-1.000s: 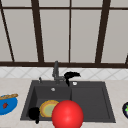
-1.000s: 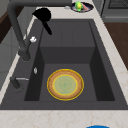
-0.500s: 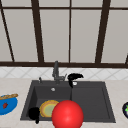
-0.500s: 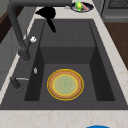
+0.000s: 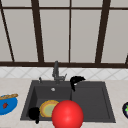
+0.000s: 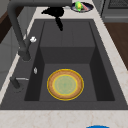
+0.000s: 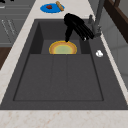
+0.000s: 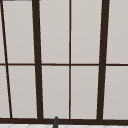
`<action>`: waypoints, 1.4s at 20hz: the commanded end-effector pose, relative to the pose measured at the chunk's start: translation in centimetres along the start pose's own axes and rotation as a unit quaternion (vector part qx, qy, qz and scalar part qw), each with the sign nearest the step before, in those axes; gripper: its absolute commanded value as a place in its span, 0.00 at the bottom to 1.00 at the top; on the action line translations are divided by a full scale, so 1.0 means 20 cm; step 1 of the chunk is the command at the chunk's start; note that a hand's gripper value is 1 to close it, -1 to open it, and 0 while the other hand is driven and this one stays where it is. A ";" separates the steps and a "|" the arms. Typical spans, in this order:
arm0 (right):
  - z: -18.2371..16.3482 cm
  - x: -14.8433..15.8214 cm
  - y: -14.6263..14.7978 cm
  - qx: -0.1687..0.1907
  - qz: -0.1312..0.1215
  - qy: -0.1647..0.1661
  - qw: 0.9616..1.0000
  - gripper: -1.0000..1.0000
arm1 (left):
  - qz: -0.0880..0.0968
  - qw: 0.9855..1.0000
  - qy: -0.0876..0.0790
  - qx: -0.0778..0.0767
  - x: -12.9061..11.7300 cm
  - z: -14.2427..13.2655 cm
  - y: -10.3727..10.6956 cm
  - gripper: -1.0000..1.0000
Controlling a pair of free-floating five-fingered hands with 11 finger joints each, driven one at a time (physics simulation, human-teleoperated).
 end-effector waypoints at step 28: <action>-0.15 -1.02 0.19 0.031 0.002 -0.047 0.998 0.00 | 0.000 1.000 0.000 0.000 0.00 0.00 0.00 0.50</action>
